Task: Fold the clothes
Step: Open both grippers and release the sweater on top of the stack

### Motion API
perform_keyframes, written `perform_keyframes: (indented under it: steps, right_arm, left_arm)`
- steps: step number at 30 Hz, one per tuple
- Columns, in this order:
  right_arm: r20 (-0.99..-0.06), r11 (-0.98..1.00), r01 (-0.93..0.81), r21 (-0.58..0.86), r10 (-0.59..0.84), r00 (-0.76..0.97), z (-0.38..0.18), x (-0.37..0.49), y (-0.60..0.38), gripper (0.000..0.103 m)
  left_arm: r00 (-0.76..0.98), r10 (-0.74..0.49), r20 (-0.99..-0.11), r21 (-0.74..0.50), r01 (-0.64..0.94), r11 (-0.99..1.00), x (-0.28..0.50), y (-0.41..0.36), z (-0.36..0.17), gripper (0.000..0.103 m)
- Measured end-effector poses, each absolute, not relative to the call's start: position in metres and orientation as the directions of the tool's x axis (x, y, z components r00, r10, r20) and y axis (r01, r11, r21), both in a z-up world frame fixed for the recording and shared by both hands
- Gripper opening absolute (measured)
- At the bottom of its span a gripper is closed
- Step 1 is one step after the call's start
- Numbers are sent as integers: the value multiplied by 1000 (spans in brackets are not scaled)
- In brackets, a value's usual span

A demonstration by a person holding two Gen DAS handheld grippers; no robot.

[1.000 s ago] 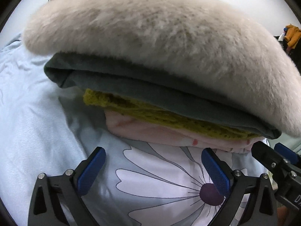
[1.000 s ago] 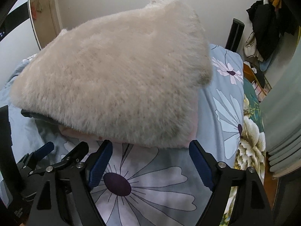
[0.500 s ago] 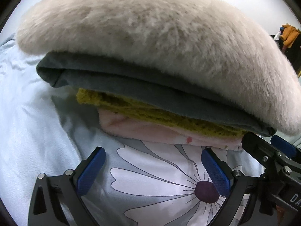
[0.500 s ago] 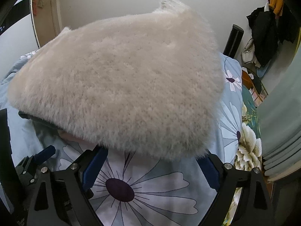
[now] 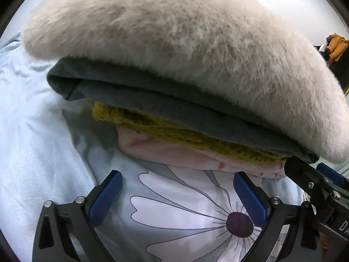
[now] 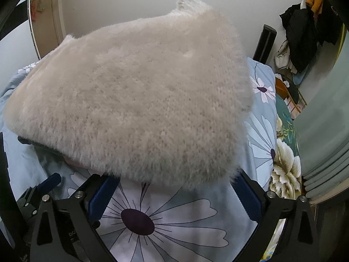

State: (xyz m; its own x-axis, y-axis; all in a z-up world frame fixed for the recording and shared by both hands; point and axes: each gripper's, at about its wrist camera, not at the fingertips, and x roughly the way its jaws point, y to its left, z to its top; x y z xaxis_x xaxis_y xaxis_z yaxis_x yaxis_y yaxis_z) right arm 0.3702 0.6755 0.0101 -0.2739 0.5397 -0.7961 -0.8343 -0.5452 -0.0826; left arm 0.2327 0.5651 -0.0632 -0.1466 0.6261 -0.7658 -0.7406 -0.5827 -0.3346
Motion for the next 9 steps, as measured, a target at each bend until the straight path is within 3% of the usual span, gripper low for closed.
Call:
perform_keyframes:
  steps: [9]
  right_arm:
    - [-786,-538,-841,-51,542,-299,18,375,671,100]
  left_arm:
    - [-127,641,-757,-357,-741,-568,229,557,-61,103]
